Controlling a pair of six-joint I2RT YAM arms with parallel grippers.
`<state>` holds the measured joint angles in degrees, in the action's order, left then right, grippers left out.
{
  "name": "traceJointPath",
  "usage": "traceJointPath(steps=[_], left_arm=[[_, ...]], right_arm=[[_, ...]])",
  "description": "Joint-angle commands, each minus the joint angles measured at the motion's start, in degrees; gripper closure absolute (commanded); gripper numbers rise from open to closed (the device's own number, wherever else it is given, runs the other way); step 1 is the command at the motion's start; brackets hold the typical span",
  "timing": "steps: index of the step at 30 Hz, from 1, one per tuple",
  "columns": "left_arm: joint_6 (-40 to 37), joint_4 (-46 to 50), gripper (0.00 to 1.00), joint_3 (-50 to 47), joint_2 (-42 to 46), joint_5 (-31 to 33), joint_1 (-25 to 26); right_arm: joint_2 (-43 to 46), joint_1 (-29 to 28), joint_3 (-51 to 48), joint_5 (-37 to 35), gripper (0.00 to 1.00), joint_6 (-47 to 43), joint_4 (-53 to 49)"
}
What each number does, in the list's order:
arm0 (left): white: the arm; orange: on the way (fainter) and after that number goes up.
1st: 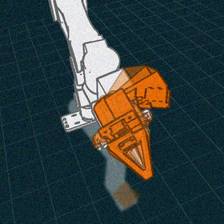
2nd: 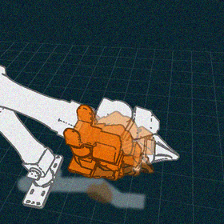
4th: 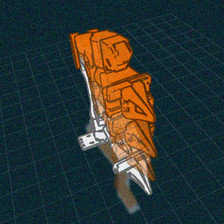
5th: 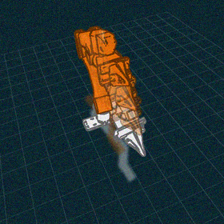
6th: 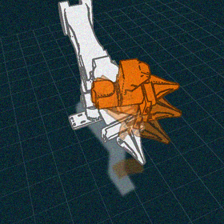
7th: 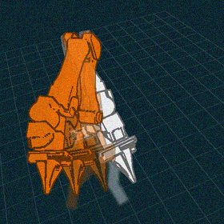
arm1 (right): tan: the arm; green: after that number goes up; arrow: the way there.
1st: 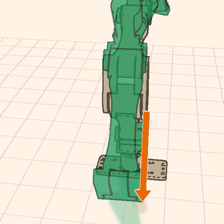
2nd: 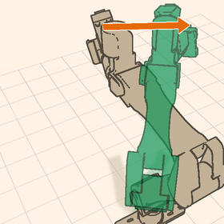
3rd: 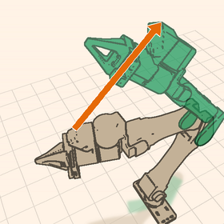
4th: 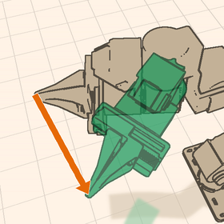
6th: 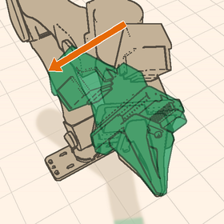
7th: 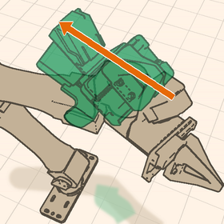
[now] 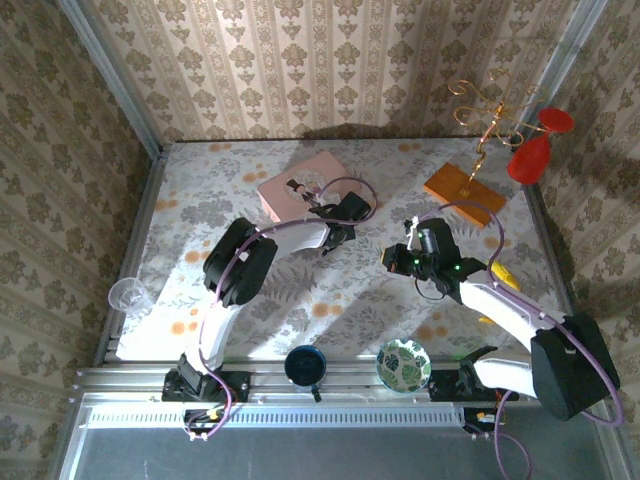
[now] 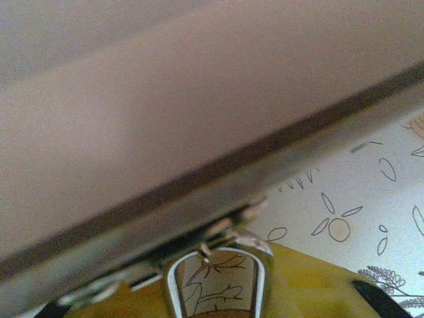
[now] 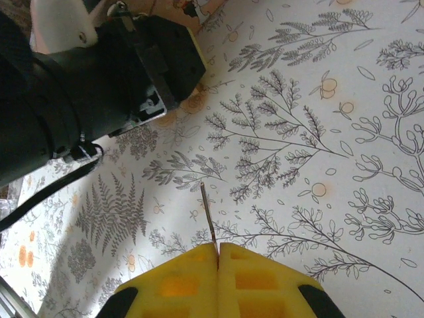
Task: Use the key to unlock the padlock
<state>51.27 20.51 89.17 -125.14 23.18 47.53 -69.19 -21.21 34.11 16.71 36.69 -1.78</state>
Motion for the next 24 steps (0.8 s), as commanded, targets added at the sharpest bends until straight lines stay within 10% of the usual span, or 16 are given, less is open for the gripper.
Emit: traceJointPath(steps=[1,24], left_arm=[[2.26,-1.12,0.89,-3.52,4.41,-5.36,-0.07],[16.19,-18.49,0.98,-23.93,16.16,-24.76,-3.14]], right_arm=[[-1.45,-1.22,-1.87,0.34,1.00,1.51,3.54],[-17.91,-11.48,-2.63,0.23,1.00,3.00,23.17]])
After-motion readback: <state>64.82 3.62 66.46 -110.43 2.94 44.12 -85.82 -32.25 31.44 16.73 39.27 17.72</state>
